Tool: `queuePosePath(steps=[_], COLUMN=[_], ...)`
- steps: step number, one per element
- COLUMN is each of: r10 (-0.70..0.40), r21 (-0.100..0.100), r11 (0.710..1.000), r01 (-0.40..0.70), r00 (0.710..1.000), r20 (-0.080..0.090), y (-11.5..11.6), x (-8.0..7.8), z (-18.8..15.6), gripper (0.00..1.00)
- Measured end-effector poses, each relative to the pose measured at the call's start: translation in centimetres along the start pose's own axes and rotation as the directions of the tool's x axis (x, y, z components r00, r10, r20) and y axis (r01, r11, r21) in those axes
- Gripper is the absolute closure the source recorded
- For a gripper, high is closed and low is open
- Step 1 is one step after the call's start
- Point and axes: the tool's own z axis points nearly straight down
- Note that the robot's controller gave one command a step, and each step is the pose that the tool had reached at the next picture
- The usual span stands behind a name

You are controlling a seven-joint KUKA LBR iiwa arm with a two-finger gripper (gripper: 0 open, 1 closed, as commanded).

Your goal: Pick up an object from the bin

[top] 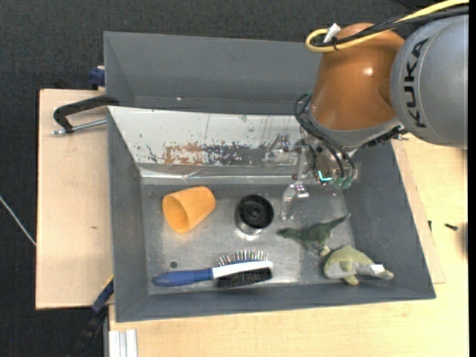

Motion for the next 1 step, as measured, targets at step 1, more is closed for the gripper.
queuePosePath(steps=[1], r10=[0.043], r21=[-0.002], r11=[0.999], r01=[-0.043], r00=[0.999], r20=[-0.012], y=[5.6], x=[0.63], z=[11.36], gripper=[0.0])
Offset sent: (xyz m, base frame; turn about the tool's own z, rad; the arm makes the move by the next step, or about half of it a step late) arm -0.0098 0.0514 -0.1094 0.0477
